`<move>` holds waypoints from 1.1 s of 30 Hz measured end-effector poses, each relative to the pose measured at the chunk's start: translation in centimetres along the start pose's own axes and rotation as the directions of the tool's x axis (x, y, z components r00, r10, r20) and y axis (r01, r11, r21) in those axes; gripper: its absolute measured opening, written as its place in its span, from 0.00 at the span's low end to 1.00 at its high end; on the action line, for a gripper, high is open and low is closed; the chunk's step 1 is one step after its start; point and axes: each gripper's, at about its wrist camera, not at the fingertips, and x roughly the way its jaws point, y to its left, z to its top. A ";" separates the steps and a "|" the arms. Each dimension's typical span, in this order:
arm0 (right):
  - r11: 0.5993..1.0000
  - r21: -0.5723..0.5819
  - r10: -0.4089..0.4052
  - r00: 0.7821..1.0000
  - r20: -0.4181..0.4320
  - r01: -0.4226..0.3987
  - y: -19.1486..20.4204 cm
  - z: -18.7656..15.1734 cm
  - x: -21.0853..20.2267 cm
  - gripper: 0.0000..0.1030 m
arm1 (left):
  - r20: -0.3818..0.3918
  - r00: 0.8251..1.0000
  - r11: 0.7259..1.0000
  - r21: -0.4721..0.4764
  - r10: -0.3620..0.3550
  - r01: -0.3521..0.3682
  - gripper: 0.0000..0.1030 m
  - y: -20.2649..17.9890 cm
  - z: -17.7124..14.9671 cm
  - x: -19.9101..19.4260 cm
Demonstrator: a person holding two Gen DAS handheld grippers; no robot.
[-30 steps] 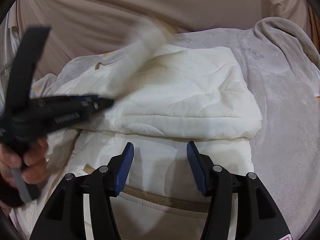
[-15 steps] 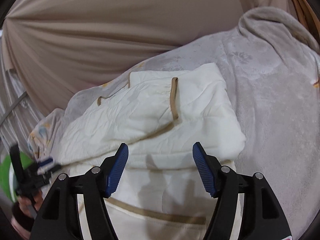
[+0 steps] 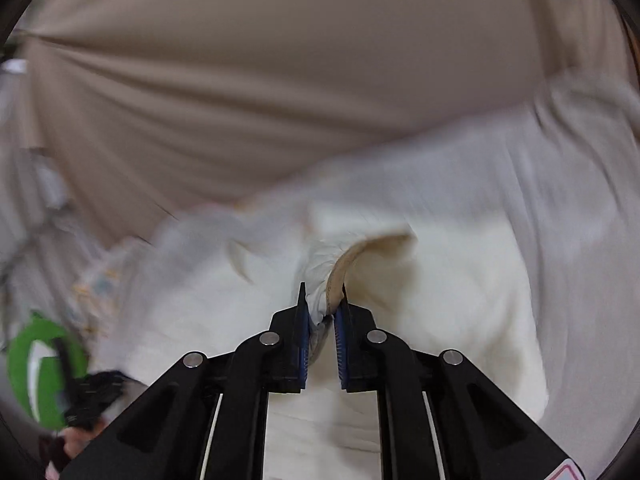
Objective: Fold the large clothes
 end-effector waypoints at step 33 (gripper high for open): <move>0.939 -0.007 -0.328 0.890 -0.315 0.344 -9.8 -3.0 9.0 0.25 | 0.055 0.996 0.998 0.022 -0.064 0.063 0.50 -6.7 5.8 2.0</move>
